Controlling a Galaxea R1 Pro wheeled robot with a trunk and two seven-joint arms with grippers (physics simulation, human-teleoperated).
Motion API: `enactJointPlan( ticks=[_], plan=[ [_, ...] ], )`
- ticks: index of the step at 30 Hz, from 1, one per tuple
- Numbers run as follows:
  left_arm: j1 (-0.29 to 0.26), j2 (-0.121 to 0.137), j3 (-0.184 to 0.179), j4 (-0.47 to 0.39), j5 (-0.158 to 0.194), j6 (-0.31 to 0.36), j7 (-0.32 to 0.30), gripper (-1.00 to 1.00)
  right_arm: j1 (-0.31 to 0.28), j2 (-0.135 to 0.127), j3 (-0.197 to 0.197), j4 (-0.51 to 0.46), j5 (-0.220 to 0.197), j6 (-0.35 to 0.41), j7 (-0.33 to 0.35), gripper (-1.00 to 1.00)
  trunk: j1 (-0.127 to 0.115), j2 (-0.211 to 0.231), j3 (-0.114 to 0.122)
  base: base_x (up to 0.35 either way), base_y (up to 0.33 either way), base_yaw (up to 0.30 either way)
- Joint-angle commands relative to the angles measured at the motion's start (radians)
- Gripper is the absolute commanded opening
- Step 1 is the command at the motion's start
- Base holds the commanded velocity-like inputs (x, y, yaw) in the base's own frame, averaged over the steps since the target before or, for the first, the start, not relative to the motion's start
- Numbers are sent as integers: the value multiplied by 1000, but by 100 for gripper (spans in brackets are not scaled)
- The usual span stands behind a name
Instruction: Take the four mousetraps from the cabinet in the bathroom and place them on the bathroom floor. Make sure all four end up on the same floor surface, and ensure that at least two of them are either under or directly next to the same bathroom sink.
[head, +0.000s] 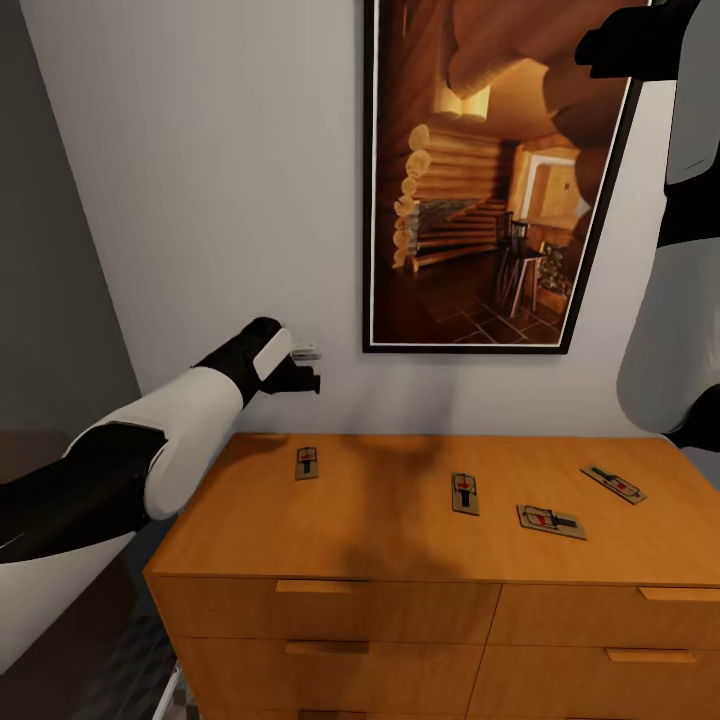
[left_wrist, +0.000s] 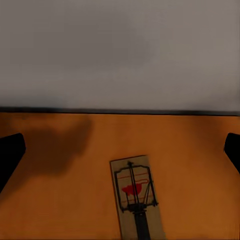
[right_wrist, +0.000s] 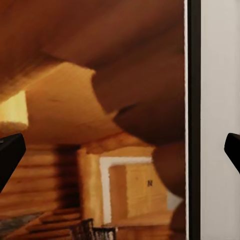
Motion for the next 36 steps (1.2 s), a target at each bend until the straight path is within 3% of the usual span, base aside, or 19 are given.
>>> enactJointPlan(
  ticks=[1,25,36],
  plan=[
    [-1,0,-8,-1,11,3,6,100,-1,-1,3,0,-9,3,-9,100,0,-1,-1,0,0,0],
    [10,-2,-4,9,14,37,12,100,0,1,3,-2,-9,3,-9,100,0,-1,-1,0,0,0],
    [36,-3,-4,8,63,29,26,100,1,4,3,-3,-8,3,-10,100,0,-1,-1,0,0,0]
  ],
)
